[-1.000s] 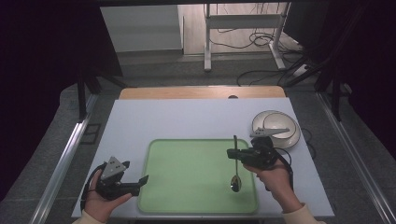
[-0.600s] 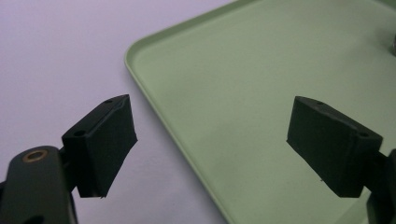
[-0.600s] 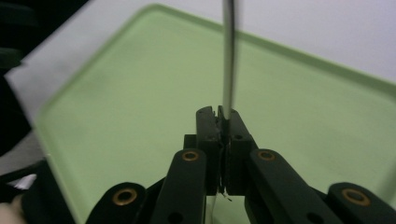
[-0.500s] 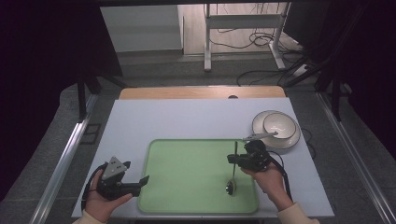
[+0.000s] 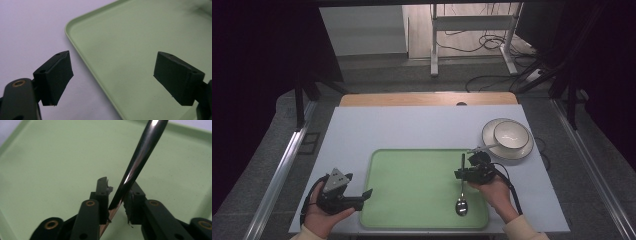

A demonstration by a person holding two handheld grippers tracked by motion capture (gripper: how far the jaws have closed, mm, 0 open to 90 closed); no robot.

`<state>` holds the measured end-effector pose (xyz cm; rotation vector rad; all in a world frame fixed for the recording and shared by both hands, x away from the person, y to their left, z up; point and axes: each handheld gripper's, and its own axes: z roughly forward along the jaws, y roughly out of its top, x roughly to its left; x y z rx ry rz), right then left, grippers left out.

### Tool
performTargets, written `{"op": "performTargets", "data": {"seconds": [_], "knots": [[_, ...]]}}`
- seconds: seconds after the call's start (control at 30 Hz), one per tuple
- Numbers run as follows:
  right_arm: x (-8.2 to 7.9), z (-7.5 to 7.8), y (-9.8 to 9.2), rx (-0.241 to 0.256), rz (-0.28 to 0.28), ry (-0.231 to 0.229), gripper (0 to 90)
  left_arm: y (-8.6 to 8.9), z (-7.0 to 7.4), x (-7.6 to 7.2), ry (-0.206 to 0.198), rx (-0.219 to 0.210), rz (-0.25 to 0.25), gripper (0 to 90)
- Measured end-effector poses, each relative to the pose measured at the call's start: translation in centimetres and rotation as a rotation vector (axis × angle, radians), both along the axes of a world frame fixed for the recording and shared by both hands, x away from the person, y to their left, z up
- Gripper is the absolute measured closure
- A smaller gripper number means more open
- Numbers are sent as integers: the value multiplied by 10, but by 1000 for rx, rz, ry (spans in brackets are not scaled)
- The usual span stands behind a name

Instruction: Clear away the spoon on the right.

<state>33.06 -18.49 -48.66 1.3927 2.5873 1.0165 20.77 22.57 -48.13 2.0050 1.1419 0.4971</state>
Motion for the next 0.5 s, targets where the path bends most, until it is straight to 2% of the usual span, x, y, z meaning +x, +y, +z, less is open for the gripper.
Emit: {"op": "performTargets", "data": {"seconds": [0.2,0.33,0.37,0.4,0.5], "knots": [[-1,-3,3,-42,9,-8,681,0,0,0,-1,1,-2,153],[-1,-2,2,-76,-17,-29,522,0,0,0,-1,0,-1,153],[-1,-2,2,-76,-17,-29,522,0,0,0,-1,0,-1,153],[-1,-2,1,-83,-34,-35,417,0,0,0,-2,0,0,153],[-2,1,1,-74,-40,-57,328,0,0,0,-2,0,-1,153]]}}
